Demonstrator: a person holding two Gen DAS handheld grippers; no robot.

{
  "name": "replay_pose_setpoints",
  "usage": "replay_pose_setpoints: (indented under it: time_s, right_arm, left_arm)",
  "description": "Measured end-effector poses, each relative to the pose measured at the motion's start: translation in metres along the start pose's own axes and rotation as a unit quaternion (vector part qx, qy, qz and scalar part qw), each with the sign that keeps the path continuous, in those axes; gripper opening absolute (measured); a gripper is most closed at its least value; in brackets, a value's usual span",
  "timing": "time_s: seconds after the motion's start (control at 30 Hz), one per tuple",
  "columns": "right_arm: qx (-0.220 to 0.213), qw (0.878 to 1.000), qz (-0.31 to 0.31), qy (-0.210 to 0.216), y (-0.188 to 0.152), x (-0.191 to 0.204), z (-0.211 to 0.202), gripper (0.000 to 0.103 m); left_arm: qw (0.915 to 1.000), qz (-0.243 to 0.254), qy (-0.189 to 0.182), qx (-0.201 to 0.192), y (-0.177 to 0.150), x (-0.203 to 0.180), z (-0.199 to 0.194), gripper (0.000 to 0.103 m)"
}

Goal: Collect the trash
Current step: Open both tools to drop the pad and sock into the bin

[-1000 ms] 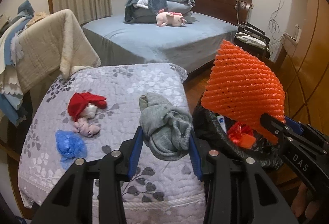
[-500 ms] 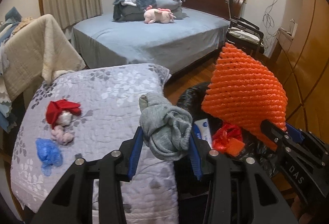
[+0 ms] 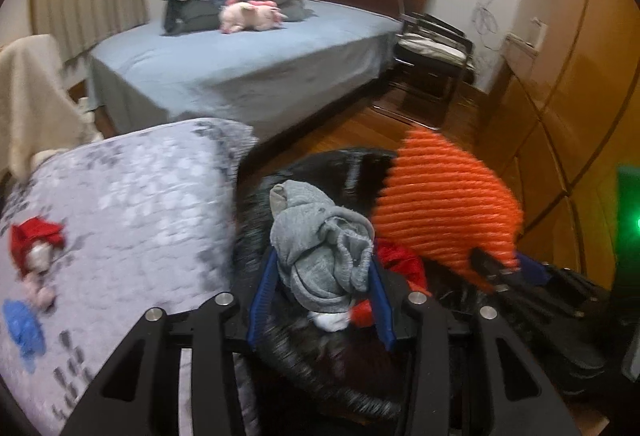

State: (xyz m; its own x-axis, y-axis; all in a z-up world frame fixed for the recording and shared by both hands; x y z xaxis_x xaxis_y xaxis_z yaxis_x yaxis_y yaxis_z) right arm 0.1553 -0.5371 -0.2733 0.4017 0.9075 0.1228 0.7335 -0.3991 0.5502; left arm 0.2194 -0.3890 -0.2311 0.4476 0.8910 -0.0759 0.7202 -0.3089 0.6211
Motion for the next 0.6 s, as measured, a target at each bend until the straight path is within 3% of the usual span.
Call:
replay_pose_setpoints:
  time_s: [0.1,0.23,0.47,0.6]
  right_arm:
    - [0.008,1.0,0.007,-0.008,-0.003,-0.005,0.01,0.05]
    - [0.013,1.0,0.012,-0.011,-0.017,-0.011,0.011,0.051]
    - [-0.003,1.0,0.02,-0.004,-0.032,-0.005,-0.014,0.051]
    - [-0.011,1.0,-0.005,0.021,-0.033,0.031,-0.033,0.051]
  left_arm:
    - [0.9997,0.018,-0.013,0.014,0.001,-0.011,0.02,0.054]
    - [0.9993,0.035,-0.003,0.017,-0.01,-0.001,0.025,0.066]
    - [0.9993,0.024,0.026,0.011,-0.027,0.046,0.001,0.066]
    - [0.999,0.01,0.043,0.003,-0.032,0.074,-0.015,0.071]
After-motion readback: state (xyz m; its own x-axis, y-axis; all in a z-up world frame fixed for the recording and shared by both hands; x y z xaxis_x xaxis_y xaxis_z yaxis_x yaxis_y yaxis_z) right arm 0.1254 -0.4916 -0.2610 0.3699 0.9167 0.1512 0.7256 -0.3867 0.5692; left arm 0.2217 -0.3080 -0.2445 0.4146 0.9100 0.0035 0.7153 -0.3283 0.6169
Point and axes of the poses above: each gripper's, at about its wrist camera, not at the fingertips, and z roughly the way its jaws point, x to its left, y to its top, the point moved 7 cm from there along z, roughly the way its jaws point, and after that the axes turned 4 degrees about y, right-handed, at the moved point
